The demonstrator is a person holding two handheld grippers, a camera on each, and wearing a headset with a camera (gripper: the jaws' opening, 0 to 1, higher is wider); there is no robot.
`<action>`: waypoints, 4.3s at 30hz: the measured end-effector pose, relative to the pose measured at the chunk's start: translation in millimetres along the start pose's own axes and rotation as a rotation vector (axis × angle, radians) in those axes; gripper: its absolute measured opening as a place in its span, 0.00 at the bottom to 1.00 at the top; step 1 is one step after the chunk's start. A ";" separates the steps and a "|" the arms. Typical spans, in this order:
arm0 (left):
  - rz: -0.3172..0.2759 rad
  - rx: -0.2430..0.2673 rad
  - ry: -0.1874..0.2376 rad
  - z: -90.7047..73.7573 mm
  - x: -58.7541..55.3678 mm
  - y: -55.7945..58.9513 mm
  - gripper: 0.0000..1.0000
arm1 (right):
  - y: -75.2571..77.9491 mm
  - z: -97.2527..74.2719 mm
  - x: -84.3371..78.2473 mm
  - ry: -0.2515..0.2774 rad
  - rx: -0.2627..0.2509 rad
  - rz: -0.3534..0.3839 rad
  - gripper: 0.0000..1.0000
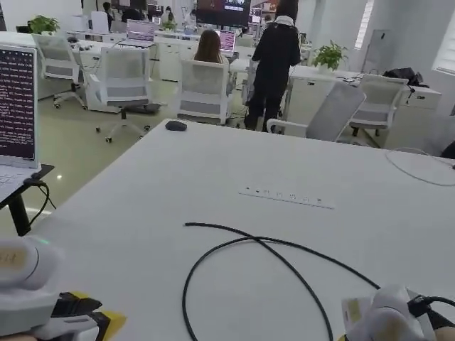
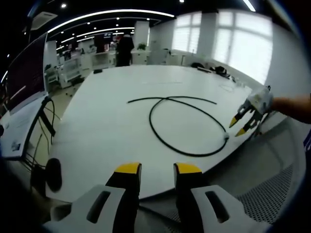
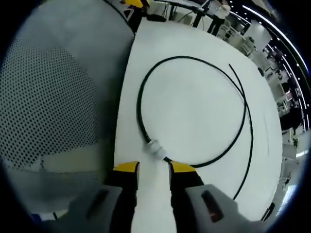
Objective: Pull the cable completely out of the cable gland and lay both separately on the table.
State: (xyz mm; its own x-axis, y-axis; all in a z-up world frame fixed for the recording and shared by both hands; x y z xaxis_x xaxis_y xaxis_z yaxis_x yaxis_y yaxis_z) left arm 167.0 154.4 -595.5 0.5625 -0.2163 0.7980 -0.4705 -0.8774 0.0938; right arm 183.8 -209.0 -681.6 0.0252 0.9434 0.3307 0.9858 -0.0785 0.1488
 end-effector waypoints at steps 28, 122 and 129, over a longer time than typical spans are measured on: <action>0.000 -0.006 -0.001 1.1 -0.8 -1.1 0.27 | -0.9 18.8 18.3 0.086 0.128 0.100 0.13; 0.986 -0.527 -0.121 29.5 65.0 156.8 0.17 | -22.5 -96.1 156.3 0.410 0.017 0.390 0.13; 1.104 -0.524 -0.109 29.2 61.9 160.5 0.18 | -20.5 -96.5 163.0 0.423 0.085 0.466 0.13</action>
State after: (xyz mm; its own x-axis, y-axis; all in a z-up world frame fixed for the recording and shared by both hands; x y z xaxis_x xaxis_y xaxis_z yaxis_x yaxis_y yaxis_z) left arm 146.2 -12.3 -548.5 -0.2688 -0.7910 0.5496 -0.9330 0.0721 -0.3525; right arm 151.7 -84.8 -540.8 0.4041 0.6062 0.6850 0.8974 -0.4078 -0.1684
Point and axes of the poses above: the centre of the closed fingertips' face, and the gripper's own axes: z roughly forward along the fingers, y roughly to its right, x roughly out of its top, the point moved 7 cm from there along -z, roughly backward along the fingers, and after that the axes turned 2 degrees about y, right-handed, at the moved point
